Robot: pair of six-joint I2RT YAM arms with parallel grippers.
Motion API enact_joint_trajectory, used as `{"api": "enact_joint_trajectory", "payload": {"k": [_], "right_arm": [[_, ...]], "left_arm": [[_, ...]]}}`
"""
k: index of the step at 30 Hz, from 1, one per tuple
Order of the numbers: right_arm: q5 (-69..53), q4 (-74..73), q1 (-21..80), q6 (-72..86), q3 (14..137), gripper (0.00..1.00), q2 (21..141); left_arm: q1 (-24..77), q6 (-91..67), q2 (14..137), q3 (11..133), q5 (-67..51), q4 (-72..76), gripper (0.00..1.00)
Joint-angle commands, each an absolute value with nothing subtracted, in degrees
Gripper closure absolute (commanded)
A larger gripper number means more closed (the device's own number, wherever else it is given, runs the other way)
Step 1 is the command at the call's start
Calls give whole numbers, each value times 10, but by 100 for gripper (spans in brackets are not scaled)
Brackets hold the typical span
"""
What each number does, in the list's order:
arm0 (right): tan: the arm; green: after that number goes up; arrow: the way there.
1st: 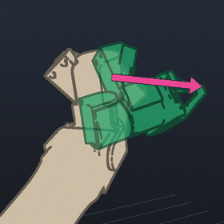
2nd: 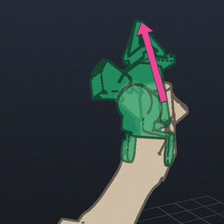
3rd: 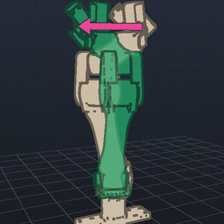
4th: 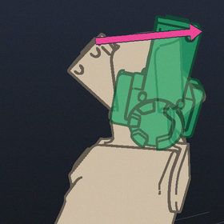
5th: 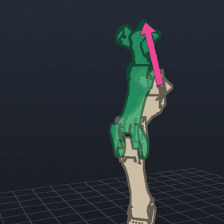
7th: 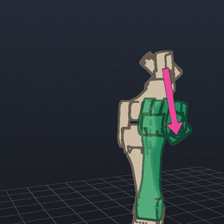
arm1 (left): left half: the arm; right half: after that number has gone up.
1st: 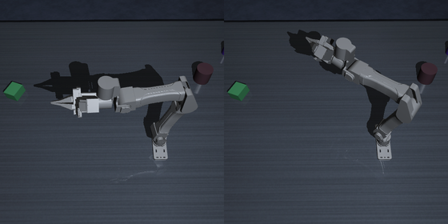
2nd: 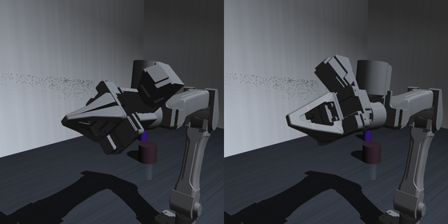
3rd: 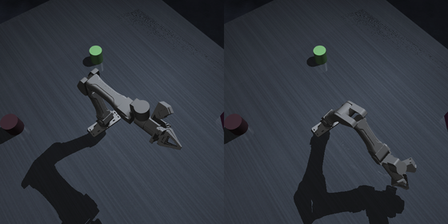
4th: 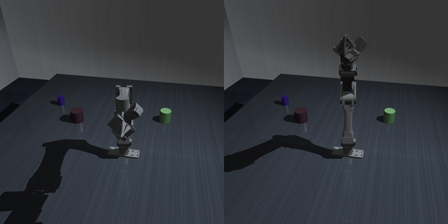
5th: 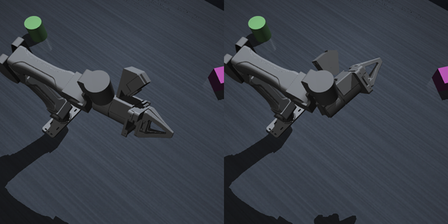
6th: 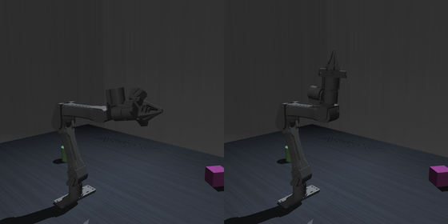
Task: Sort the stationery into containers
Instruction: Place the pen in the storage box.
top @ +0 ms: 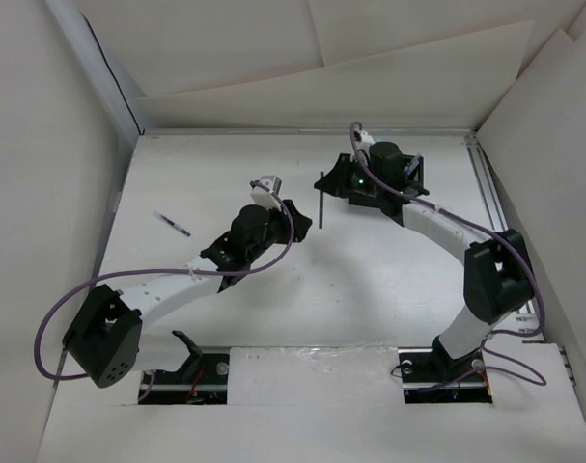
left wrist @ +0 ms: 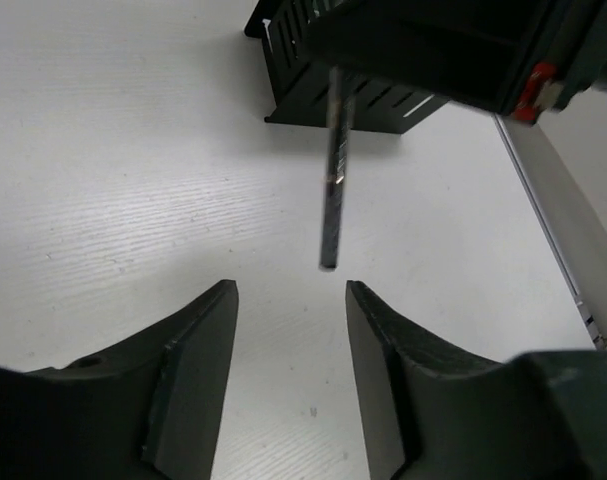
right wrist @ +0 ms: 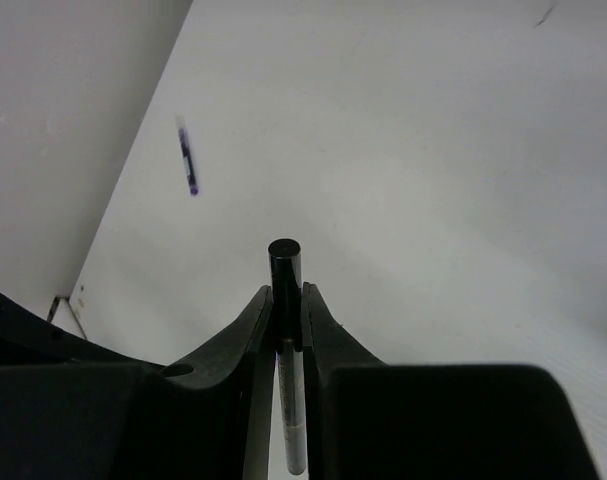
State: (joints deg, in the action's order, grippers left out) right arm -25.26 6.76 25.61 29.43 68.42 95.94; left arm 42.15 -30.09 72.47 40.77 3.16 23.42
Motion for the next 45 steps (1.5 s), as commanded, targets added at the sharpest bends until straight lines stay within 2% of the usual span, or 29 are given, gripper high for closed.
{"api": "enact_joint_trajectory", "payload": {"k": [1,3,7,11,14,23,28,29,33,34,36,38,40,41,45], "right_arm": [[-196,88,194,295,689,100,883],[-143,69,163,301,695,100,861],[47,55,91,308,695,100,819],[165,55,32,319,702,100,814],[217,55,24,314,722,100,851],[267,55,39,272,816,100,986],[324,55,74,240,838,100,1013],[324,55,81,240,832,98,1018],[348,55,99,240,826,75,1029],[353,50,105,240,826,65,1029],[346,50,105,248,821,57,1029],[346,34,105,257,816,46,1019],[340,21,105,262,816,36,992],[340,13,105,262,816,28,982],[315,-23,105,273,800,24,908]], "left_arm": [[420,-310,715,410,44,264,55],[420,-316,715,410,52,258,53],[420,-316,722,410,73,238,53],[420,-328,736,430,125,194,53],[420,-342,748,436,148,174,53],[400,-369,773,436,137,168,52],[400,-375,773,436,198,142,49],[400,-386,773,436,213,136,47],[400,-421,781,447,268,98,45],[400,-428,788,447,278,91,43],[395,-450,796,461,307,63,41],[395,-466,804,475,337,47,35],[389,-487,820,490,348,23,33],[380,-495,820,490,348,14,31],[344,-518,825,492,316,20,29]]}}
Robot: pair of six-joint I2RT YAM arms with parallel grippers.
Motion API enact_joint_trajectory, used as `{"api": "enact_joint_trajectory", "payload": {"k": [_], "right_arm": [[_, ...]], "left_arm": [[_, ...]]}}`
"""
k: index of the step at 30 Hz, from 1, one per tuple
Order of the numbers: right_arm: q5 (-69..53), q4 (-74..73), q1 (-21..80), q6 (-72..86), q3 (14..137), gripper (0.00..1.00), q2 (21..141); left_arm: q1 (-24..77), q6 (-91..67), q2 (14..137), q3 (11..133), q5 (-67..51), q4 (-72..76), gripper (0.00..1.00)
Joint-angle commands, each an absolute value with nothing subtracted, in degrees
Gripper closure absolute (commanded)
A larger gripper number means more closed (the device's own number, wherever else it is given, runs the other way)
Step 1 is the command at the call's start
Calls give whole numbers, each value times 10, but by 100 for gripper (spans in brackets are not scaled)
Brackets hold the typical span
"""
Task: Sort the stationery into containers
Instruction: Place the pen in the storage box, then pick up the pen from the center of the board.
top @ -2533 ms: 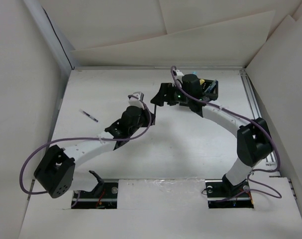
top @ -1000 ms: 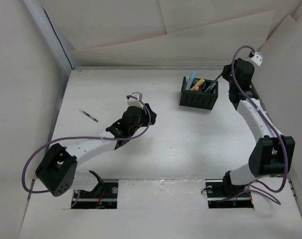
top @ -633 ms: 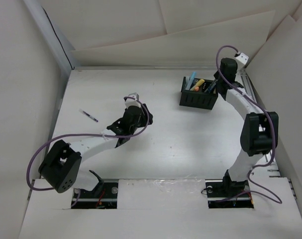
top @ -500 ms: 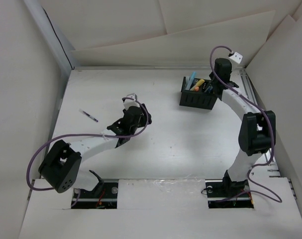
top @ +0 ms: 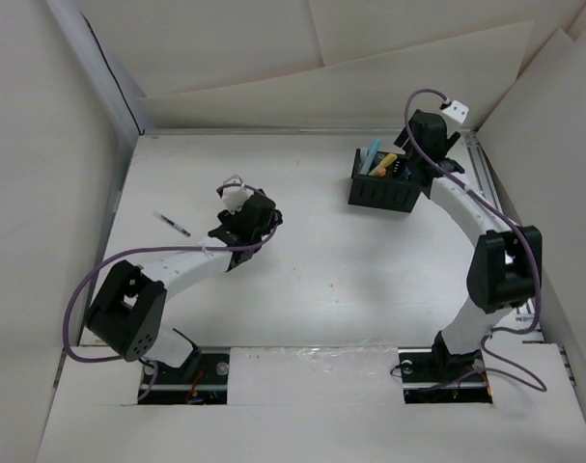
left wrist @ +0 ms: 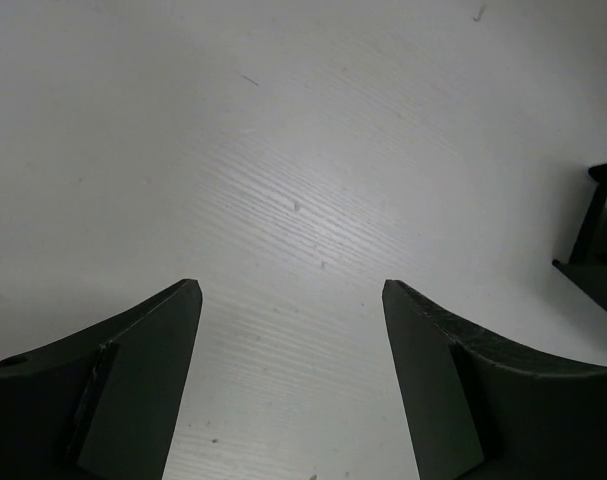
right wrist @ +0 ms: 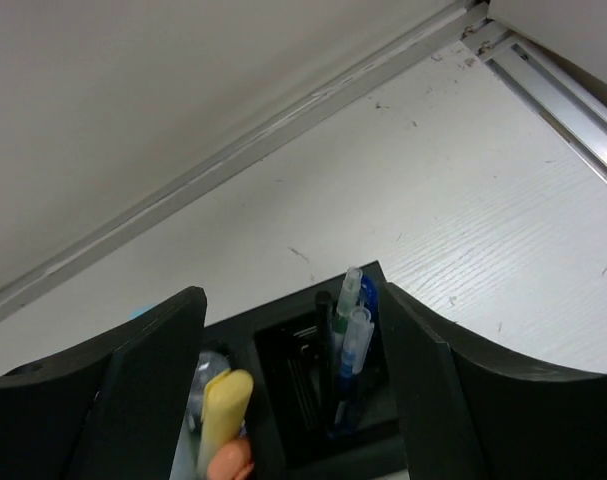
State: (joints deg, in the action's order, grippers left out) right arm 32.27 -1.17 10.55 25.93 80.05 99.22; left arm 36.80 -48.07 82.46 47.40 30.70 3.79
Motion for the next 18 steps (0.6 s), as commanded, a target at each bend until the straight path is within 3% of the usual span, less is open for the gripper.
{"api": "enact_joint_trajectory", "payload": {"k": [1,2,4,5,6,8,11,13,16,18], "right_arm": [[298,-23,112,273,787,24,888],[288,-23,112,279,755,27,845],[247,-23,120,284,717,44,803],[232,-16,134,284,674,58,783],[217,-3,140,284,653,86,748],[175,10,148,278,619,100,723],[126,16,155,266,592,100,708],[119,11,166,254,582,100,703],[119,11,166,254,568,93,697],[90,11,161,249,568,76,697]], "left_arm": [[333,-525,825,492,305,25,29],[311,-531,825,487,296,25,29],[287,-551,825,487,285,16,31],[273,-558,825,487,277,8,35],[249,-564,825,487,277,2,37],[225,-585,818,487,277,-22,40],[188,-607,805,476,277,-44,59],[166,-627,800,469,277,-49,66],[124,-633,800,469,252,-62,66],[92,-633,806,469,226,-68,62]]}}
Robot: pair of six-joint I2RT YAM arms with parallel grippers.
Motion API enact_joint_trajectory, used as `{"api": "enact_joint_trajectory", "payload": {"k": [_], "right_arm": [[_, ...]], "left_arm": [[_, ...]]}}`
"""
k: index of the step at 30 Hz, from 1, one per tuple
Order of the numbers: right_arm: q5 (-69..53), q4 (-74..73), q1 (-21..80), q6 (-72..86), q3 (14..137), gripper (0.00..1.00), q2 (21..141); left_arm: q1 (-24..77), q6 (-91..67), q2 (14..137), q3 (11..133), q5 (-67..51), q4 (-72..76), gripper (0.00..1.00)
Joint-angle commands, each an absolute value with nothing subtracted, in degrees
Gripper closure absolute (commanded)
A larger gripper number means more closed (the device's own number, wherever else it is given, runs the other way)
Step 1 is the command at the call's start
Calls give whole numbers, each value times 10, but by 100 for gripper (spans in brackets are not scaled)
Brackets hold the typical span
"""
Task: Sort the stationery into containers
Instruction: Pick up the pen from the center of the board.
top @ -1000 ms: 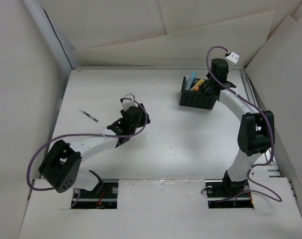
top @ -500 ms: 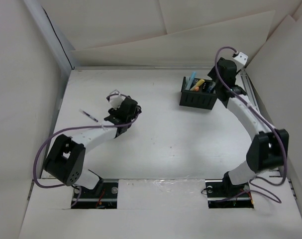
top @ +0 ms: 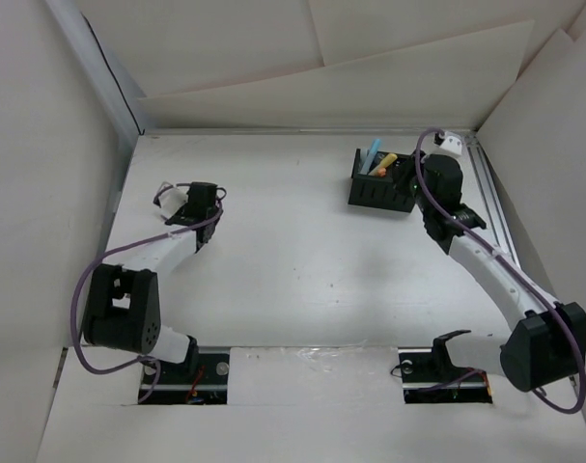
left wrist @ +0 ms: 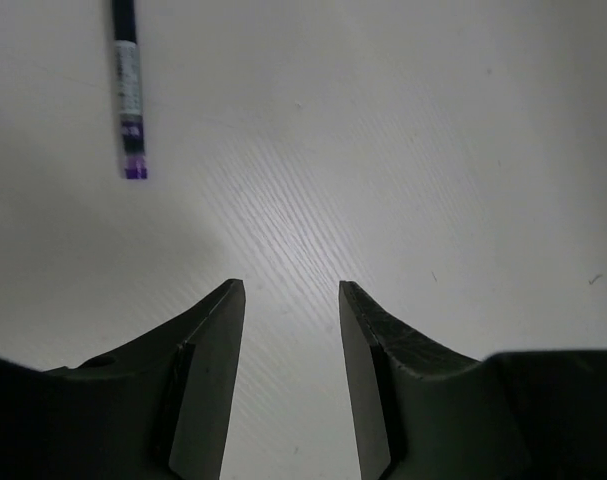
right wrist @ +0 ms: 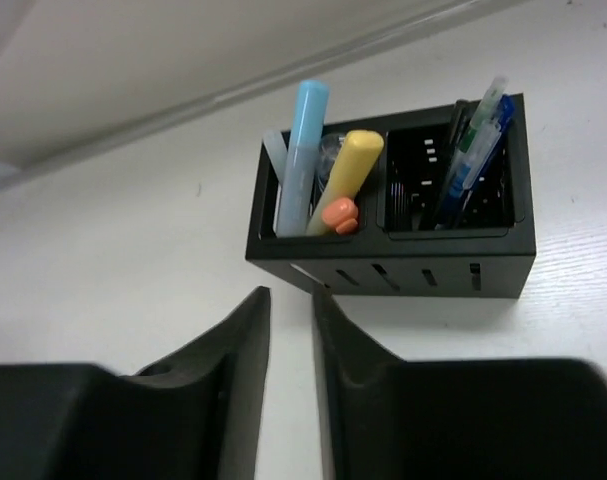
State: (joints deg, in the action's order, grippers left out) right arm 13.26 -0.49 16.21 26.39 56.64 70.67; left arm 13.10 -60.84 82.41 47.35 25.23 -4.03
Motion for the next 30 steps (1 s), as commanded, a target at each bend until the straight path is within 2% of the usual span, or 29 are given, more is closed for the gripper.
{"api": "enact_joint_trajectory", "payload": {"k": [1,2,4,8,14,20,21,26,30], "right_arm": [[78,11,153,249,568,68,697],[66,11,153,244,568,53,702],[21,11,137,243,568,48,708],[-6,11,122,243,573,48,728],[-24,11,97,238,568,48,728],[-41,11,79,238,568,48,722],[-47,11,79,238,568,48,722],[-52,11,79,238,568,49,728],[-52,11,74,238,568,49,723]], "left_arm": [[77,-633,806,469,220,-69,61],[46,-638,806,464,213,-69,58],[24,-632,806,459,206,-62,54],[11,-632,841,478,226,-82,54],[11,-625,944,584,260,-171,64],[0,-625,963,599,283,-181,65],[-5,-620,963,605,277,-181,70],[-5,-620,980,616,272,-193,71],[-5,-614,991,616,272,-193,76]]}}
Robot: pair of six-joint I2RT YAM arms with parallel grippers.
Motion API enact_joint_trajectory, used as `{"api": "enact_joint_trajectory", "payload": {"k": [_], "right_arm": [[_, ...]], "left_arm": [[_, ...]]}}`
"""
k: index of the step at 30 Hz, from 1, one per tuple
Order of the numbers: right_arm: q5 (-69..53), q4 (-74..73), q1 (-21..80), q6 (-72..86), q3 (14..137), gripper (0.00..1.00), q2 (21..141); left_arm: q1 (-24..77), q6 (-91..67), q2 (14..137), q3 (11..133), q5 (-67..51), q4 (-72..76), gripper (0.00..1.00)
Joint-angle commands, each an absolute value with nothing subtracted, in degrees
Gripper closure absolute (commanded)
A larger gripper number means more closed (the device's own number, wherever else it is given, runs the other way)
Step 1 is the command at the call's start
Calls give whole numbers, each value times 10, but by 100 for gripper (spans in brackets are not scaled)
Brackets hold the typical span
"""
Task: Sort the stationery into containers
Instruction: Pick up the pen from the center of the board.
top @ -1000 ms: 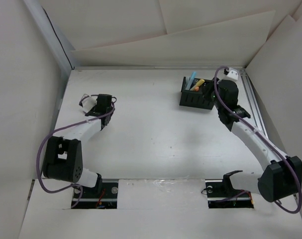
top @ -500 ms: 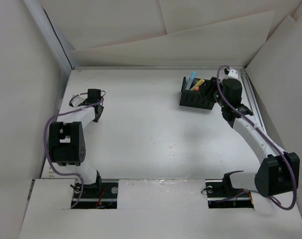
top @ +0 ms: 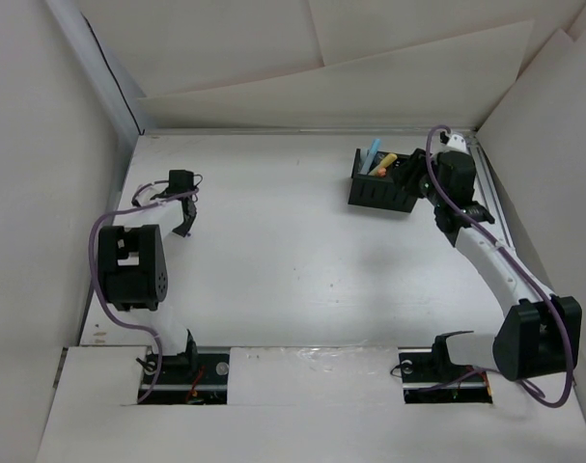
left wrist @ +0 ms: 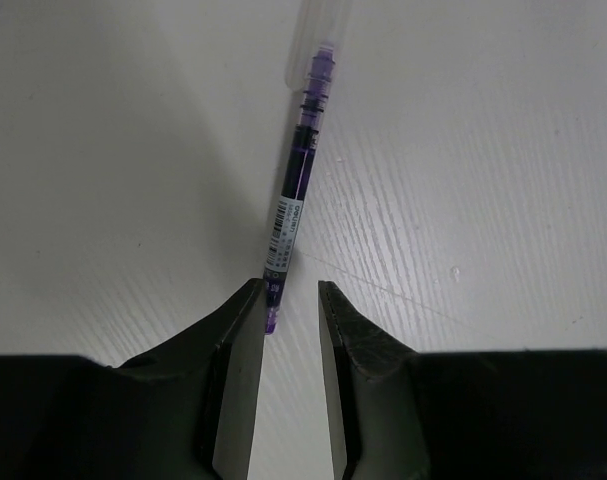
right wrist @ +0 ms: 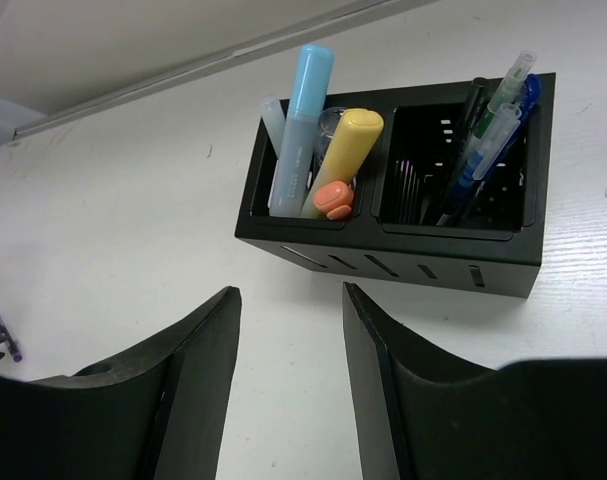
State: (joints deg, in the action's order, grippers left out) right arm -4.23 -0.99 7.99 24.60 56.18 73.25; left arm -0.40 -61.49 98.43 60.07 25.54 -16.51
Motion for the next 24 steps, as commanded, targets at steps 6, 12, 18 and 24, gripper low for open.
{"api": "enact_joint_trajectory", "payload": {"k": [6,12,18,24], "right_arm": [[-67,11,74,243,562,49,722],[-62,11,74,243,562,49,722],[-62,11,74,243,562,49,734],[-61,4,113,244,574,41,740]], "left_arm": [[-11,-609,1025,616,258,-193,76],[-28,-588,1056,616,224,-173,92],[-28,-577,1036,592,192,-143,100],[20,-559,966,542,171,-91,100]]}}
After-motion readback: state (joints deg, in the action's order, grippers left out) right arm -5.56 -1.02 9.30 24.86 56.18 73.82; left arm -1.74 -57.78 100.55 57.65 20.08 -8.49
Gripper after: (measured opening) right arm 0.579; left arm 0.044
